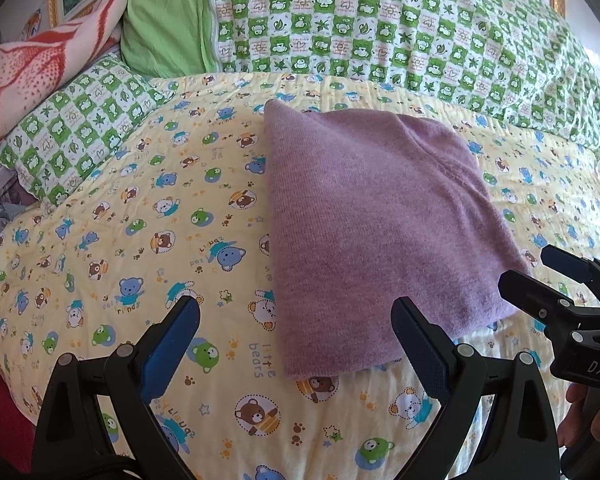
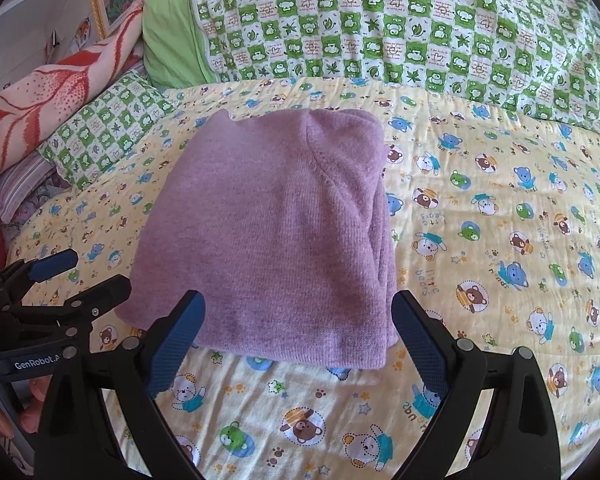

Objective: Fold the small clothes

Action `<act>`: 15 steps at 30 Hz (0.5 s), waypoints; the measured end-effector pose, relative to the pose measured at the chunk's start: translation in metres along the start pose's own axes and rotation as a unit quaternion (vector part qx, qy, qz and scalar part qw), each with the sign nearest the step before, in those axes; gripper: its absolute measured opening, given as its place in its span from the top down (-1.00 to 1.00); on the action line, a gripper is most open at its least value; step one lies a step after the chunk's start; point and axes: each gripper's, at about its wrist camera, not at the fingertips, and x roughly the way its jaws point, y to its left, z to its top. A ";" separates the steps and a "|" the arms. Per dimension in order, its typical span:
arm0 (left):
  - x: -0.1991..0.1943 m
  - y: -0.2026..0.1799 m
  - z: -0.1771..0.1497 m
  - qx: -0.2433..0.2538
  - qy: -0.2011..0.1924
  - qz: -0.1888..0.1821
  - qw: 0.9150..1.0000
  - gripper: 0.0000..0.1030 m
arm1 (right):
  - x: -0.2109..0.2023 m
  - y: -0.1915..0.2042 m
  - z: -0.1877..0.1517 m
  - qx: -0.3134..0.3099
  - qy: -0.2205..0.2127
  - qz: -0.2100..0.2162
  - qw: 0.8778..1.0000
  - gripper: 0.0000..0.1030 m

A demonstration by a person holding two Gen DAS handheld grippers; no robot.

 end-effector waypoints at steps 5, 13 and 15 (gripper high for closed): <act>-0.001 -0.001 0.009 0.002 -0.001 0.004 1.000 -0.88 | 0.001 -0.003 0.004 0.004 -0.001 -0.001 1.000 -0.83; 0.001 -0.002 0.015 0.007 -0.001 0.007 1.000 -0.88 | 0.004 -0.008 0.011 0.009 -0.001 -0.002 1.000 -0.83; 0.002 -0.002 0.016 0.008 0.000 0.007 1.000 -0.88 | 0.004 -0.008 0.011 0.010 -0.001 -0.002 1.000 -0.83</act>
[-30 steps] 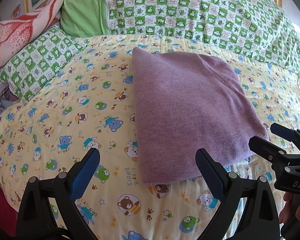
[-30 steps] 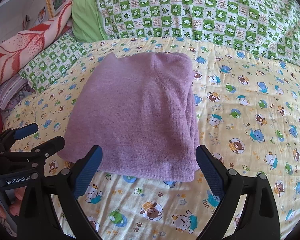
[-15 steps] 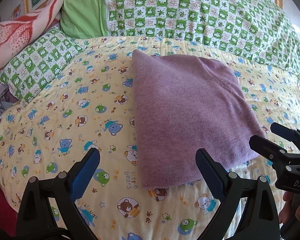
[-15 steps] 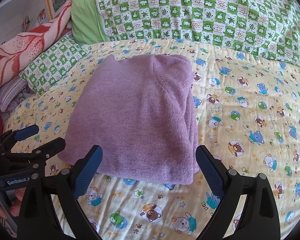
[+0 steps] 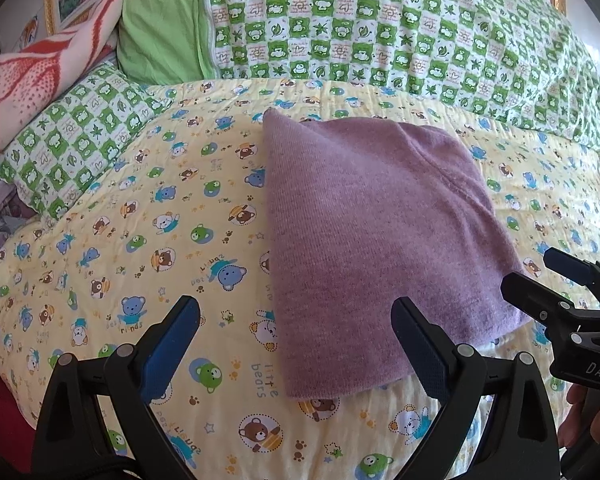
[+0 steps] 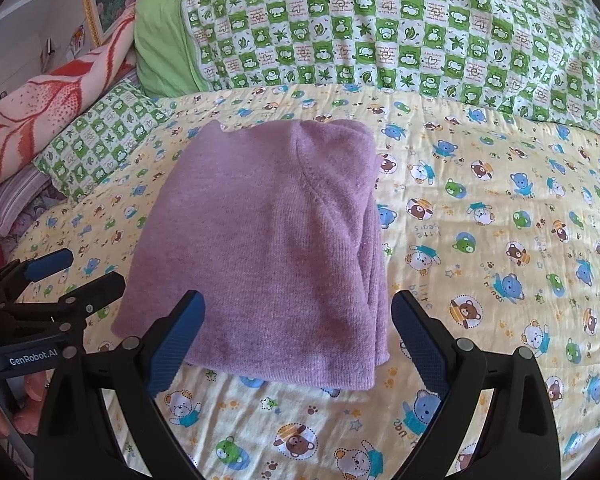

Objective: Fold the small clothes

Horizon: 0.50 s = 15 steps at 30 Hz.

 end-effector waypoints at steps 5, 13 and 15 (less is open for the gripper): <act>0.001 0.000 0.003 0.002 0.001 0.002 1.000 -0.88 | 0.002 -0.003 0.003 0.003 0.000 0.000 1.000 -0.83; 0.005 0.001 0.006 0.005 0.004 -0.001 1.000 -0.88 | 0.005 -0.005 0.007 0.009 0.002 0.001 1.000 -0.83; 0.006 0.001 0.006 0.004 0.004 -0.001 1.000 -0.88 | 0.005 -0.005 0.007 0.009 0.002 0.001 1.000 -0.83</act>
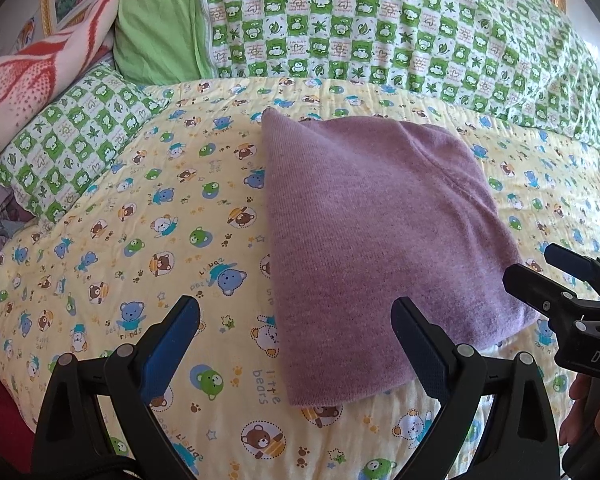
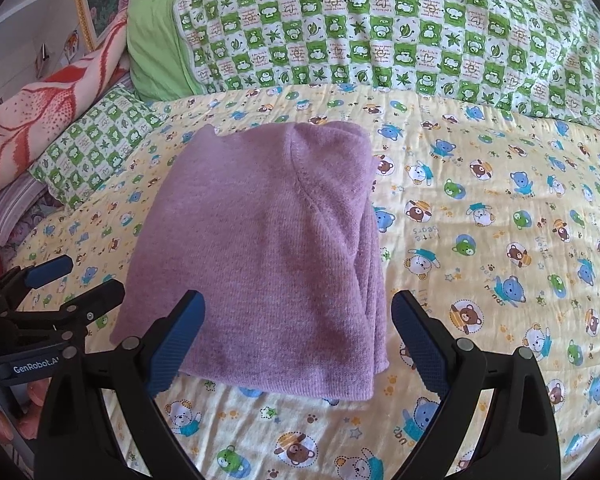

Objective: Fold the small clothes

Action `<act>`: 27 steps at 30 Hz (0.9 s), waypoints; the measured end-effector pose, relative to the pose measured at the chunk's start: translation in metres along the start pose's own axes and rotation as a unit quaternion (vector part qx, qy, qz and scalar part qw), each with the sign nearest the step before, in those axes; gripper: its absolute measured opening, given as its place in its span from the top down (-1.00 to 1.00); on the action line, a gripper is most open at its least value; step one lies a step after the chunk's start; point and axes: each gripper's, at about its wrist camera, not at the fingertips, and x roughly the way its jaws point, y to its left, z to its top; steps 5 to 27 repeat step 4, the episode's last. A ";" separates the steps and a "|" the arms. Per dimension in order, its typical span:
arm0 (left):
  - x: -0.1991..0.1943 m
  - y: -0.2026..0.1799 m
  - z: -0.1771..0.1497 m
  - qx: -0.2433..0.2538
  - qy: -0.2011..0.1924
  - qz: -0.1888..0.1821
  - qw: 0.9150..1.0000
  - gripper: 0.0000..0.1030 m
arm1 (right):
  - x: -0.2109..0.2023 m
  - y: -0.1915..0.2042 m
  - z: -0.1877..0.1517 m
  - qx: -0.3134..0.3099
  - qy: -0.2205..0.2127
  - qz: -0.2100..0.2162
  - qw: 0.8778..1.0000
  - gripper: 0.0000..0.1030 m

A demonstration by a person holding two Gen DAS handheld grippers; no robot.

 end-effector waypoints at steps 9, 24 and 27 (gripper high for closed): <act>0.001 0.000 0.001 -0.001 0.000 0.000 1.000 -0.88 | 0.000 0.000 0.000 0.000 0.000 0.000 1.000 -0.83; 0.001 0.000 0.001 -0.001 0.000 0.000 1.000 -0.88 | 0.000 0.000 0.000 0.000 0.000 0.000 1.000 -0.83; 0.001 0.000 0.001 -0.001 0.000 0.000 1.000 -0.88 | 0.000 0.000 0.000 0.000 0.000 0.000 1.000 -0.83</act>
